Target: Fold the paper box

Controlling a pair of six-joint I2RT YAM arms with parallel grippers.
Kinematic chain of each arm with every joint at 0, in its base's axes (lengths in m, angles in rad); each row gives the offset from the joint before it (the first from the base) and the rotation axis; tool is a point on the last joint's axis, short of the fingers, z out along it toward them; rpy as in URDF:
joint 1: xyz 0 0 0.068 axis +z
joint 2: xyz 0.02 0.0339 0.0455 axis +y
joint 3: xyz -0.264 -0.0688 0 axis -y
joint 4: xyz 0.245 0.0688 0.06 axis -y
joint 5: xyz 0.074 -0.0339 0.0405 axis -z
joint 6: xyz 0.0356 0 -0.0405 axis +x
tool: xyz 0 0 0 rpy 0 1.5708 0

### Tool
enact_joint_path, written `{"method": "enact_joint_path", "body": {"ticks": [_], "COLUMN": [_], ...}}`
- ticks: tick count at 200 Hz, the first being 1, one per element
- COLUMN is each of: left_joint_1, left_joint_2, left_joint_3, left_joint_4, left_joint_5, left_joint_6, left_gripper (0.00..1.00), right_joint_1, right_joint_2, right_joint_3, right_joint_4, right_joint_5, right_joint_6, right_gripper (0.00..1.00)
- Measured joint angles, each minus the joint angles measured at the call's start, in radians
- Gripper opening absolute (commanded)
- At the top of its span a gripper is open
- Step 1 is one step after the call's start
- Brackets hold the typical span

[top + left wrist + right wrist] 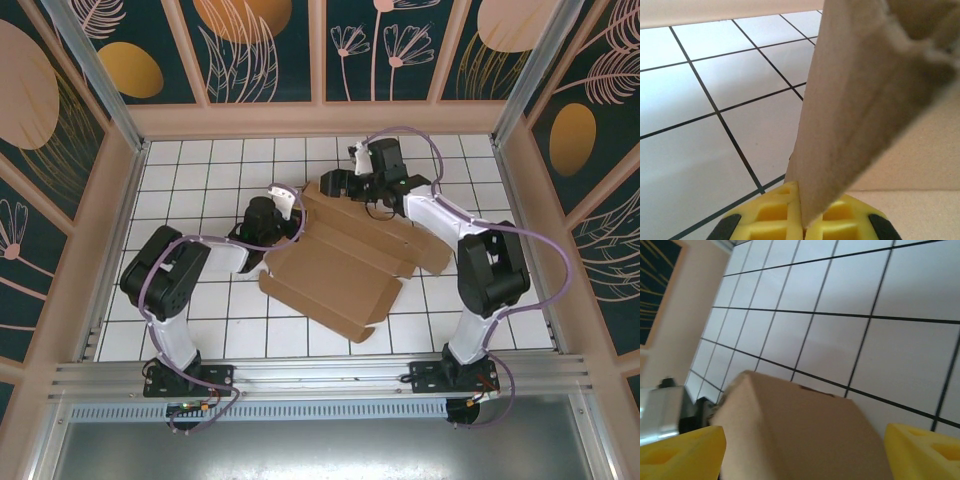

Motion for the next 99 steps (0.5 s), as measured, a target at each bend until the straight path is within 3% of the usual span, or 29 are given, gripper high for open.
{"method": "enact_joint_path", "body": {"ticks": [99], "left_joint_1": [0.0], "left_joint_2": [0.06], "left_joint_3": [0.005], "left_joint_4": [0.083], "left_joint_5": [-0.007], "left_joint_6": [-0.027], "left_gripper": [0.07], "right_joint_1": [-0.004], "right_joint_2": [0.164], "right_joint_3": [0.182], "right_joint_4": [-0.097], "right_joint_5": [-0.098], "right_joint_6": [-0.1], "right_gripper": [0.75]}}
